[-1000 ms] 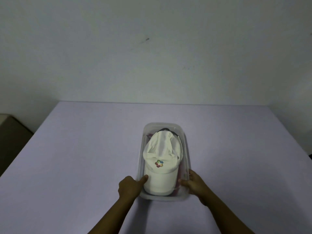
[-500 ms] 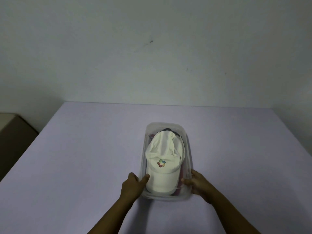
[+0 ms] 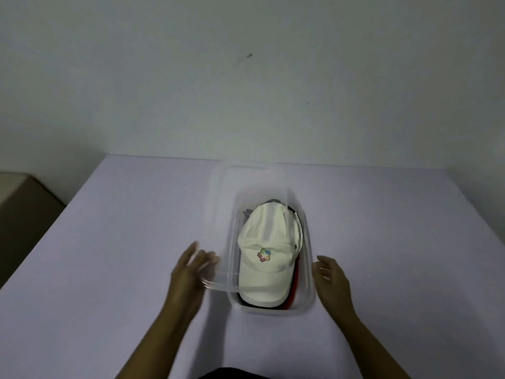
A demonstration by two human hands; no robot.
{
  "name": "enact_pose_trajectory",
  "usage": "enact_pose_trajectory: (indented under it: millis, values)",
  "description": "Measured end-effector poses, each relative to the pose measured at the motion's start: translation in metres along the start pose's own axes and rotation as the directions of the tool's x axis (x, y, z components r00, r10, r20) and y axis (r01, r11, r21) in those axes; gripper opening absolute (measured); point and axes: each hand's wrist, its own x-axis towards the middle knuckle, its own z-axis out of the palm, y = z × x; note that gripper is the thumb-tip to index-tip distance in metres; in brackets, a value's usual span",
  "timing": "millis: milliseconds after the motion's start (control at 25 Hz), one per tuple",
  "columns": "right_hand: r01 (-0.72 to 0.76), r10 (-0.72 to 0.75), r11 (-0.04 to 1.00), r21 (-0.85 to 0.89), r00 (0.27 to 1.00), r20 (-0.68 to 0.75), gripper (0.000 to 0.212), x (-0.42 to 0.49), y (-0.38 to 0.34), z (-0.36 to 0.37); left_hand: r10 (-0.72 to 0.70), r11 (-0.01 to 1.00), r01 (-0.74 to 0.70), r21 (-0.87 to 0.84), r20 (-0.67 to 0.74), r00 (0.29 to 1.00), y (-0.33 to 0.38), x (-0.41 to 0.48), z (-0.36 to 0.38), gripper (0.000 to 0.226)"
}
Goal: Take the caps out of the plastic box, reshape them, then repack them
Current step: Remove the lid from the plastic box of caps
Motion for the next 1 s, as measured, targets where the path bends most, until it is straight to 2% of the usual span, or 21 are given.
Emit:
enact_pose_trajectory:
  millis: [40, 80, 160, 240, 360, 480, 640, 760, 880, 920, 1000]
  values:
    - [0.084, -0.084, 0.995, -0.045, 0.996, -0.018, 0.025, -0.006, -0.007, 0.005, 0.020, 1.000, -0.020, -0.020, -0.015, 1.000, 0.016, 0.006, -0.014, 0.029]
    - [0.134, -0.130, 0.986, -0.099, 0.990, 0.045, 0.025, -0.012, -0.014, 0.012, 0.036, 0.999, -0.037, -0.027, -0.032, 0.999, 0.031, 0.012, -0.030, 0.033]
    - [0.100, -0.046, 0.975, -0.197, 0.964, 0.260, 0.041, -0.018, -0.018, 0.033, 0.054, 0.998, -0.054, -0.010, -0.072, 0.996, 0.058, 0.021, -0.066, 0.045]
    - [-0.030, 0.119, 0.972, -0.232, 0.916, 0.383, 0.059, -0.019, -0.015, 0.050, 0.033, 0.999, -0.030, 0.030, -0.107, 0.994, 0.071, 0.031, -0.098, 0.046]
    - [-0.133, 0.208, 0.962, -0.239, 0.923, 0.324, 0.085, -0.014, 0.000, 0.068, -0.051, 0.994, 0.063, 0.089, -0.132, 0.990, 0.061, 0.043, -0.120, 0.045]
    - [-0.134, 0.182, 0.962, -0.240, 0.964, 0.192, 0.087, -0.009, 0.004, 0.074, -0.137, 0.985, 0.147, 0.091, -0.110, 0.984, 0.037, 0.053, -0.123, 0.047]
    - [-0.219, 0.248, 0.960, -0.177, 0.955, 0.165, 0.099, -0.006, -0.002, 0.078, -0.195, 0.972, 0.207, 0.115, -0.107, 0.975, 0.018, 0.068, -0.124, 0.041]
    - [-0.214, 0.238, 0.964, -0.160, 0.959, 0.156, 0.106, -0.005, -0.006, 0.081, -0.148, 0.934, 0.176, 0.312, -0.110, 0.983, 0.010, 0.074, -0.127, 0.037]
    - [-0.183, 0.196, 0.976, -0.122, 0.974, 0.109, 0.102, -0.005, -0.006, 0.080, -0.018, 0.815, 0.094, 0.572, -0.137, 0.990, 0.003, 0.074, -0.131, 0.029]
    - [-0.180, 0.184, 0.983, -0.046, 0.975, 0.123, 0.092, -0.004, -0.006, 0.080, 0.014, 0.786, 0.083, 0.612, -0.152, 0.988, 0.002, 0.075, -0.132, 0.024]
    - [-0.215, 0.162, 0.948, 0.236, 0.961, 0.224, 0.063, -0.005, -0.009, 0.077, 0.060, 0.740, 0.082, 0.668, -0.187, 0.980, -0.001, 0.076, -0.132, 0.027]
